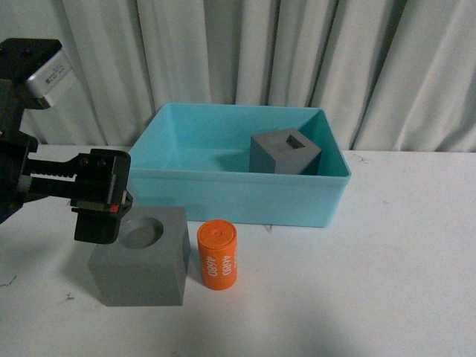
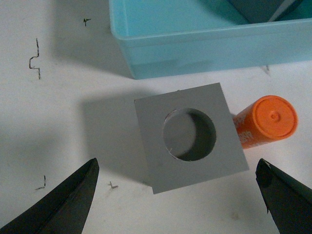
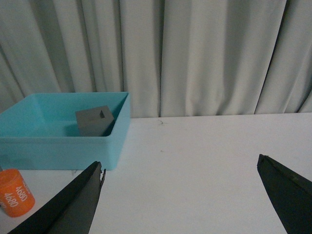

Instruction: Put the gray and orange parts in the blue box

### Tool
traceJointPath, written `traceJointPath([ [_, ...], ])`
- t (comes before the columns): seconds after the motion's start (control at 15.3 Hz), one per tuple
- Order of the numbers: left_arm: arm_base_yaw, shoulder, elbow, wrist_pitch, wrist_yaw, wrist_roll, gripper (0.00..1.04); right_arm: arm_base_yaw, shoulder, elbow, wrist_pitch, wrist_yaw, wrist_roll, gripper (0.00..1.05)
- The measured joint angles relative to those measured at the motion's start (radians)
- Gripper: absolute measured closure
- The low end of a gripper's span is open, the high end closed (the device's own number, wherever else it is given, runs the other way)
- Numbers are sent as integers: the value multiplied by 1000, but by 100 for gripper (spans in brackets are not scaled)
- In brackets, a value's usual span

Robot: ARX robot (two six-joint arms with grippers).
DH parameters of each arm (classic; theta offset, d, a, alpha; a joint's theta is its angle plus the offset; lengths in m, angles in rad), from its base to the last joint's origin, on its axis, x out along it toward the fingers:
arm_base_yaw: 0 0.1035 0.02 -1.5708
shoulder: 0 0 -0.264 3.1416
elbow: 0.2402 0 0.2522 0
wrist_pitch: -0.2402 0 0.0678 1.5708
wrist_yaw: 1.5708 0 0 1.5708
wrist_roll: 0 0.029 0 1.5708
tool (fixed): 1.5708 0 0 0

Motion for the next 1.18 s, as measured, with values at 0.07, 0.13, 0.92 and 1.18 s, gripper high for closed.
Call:
traceJointPath([
  [0.07, 0, 38, 17, 14, -7, 6, 7, 0, 0, 0, 0, 0, 0, 6],
  [0.13, 3, 78, 39, 25, -14, 16, 7, 0, 0, 0, 0, 0, 0, 6],
  [0.92, 20, 276, 120, 72, -62, 49, 7, 0, 0, 0, 0, 0, 0, 6],
  [1.18, 6, 289, 120, 75, -64, 48, 7, 0, 0, 0, 0, 0, 0, 6],
])
